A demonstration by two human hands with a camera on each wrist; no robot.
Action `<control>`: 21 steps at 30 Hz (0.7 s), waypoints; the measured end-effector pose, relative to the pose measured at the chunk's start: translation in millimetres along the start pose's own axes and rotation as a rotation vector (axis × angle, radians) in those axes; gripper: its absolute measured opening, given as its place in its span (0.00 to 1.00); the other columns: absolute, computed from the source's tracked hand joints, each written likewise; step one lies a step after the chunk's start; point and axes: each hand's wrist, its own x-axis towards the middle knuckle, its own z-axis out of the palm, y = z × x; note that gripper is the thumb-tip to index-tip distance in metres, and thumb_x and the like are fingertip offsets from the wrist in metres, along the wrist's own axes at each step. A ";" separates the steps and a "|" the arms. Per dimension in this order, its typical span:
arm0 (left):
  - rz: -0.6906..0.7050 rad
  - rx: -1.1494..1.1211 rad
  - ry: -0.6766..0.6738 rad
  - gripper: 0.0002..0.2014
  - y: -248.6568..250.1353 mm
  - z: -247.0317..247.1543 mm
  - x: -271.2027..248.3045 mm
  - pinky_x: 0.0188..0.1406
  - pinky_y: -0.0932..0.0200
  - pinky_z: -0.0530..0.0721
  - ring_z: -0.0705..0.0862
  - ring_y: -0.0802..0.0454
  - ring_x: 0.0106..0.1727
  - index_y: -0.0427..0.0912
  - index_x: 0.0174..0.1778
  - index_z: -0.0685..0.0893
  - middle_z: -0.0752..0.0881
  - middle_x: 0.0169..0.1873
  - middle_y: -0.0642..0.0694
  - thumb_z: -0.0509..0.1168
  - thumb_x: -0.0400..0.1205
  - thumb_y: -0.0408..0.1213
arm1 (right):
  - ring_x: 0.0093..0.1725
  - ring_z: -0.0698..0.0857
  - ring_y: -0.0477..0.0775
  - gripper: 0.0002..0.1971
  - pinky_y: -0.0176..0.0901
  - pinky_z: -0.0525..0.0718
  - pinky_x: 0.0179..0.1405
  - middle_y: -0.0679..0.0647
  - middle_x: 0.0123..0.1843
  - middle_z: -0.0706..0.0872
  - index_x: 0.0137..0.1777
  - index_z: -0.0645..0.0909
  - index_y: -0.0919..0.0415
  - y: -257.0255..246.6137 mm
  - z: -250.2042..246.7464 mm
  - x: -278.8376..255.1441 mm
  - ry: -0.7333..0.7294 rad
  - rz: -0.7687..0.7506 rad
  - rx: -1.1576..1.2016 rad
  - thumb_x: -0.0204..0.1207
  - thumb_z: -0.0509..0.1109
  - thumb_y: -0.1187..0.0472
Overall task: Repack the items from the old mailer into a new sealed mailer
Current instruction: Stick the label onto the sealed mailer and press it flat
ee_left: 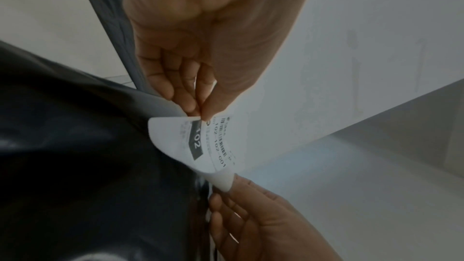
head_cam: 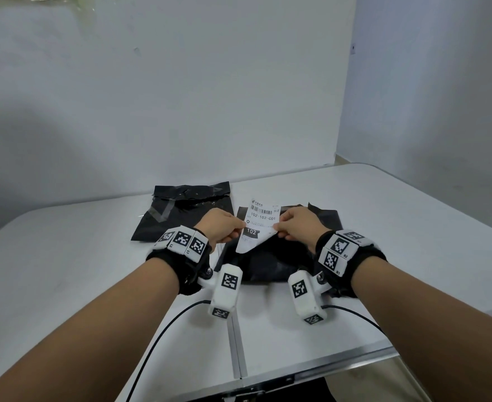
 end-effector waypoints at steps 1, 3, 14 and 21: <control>-0.002 0.005 0.002 0.08 -0.8 0.7 0.5 0.23 0.71 0.75 0.75 0.58 0.25 0.40 0.32 0.83 0.80 0.26 0.48 0.69 0.78 0.34 | 0.28 0.80 0.43 0.11 0.29 0.79 0.27 0.52 0.31 0.83 0.33 0.76 0.58 0.1 0.5 0.4 0.001 0.002 -0.015 0.74 0.72 0.67; -0.005 0.011 0.009 0.09 -2.5 1.7 1.8 0.21 0.71 0.76 0.75 0.57 0.25 0.39 0.32 0.82 0.80 0.25 0.47 0.69 0.78 0.33 | 0.28 0.80 0.45 0.11 0.31 0.80 0.29 0.54 0.31 0.83 0.32 0.76 0.57 0.3 1.6 1.1 0.005 0.002 -0.046 0.73 0.72 0.67; -0.016 0.064 0.026 0.10 -9.2 6.4 6.2 0.23 0.68 0.73 0.74 0.56 0.25 0.40 0.30 0.81 0.79 0.25 0.46 0.69 0.78 0.33 | 0.34 0.82 0.55 0.14 0.40 0.84 0.38 0.53 0.27 0.81 0.28 0.74 0.57 -1.1 7.0 1.1 -0.006 -0.041 -0.229 0.71 0.73 0.67; -0.023 0.103 0.053 0.08 -13.4 7.2 8.5 0.27 0.65 0.76 0.76 0.55 0.27 0.41 0.31 0.83 0.81 0.26 0.45 0.70 0.77 0.35 | 0.25 0.78 0.48 0.13 0.33 0.80 0.31 0.52 0.26 0.81 0.29 0.75 0.57 0.5 6.9 0.4 -0.004 -0.032 -0.266 0.72 0.72 0.63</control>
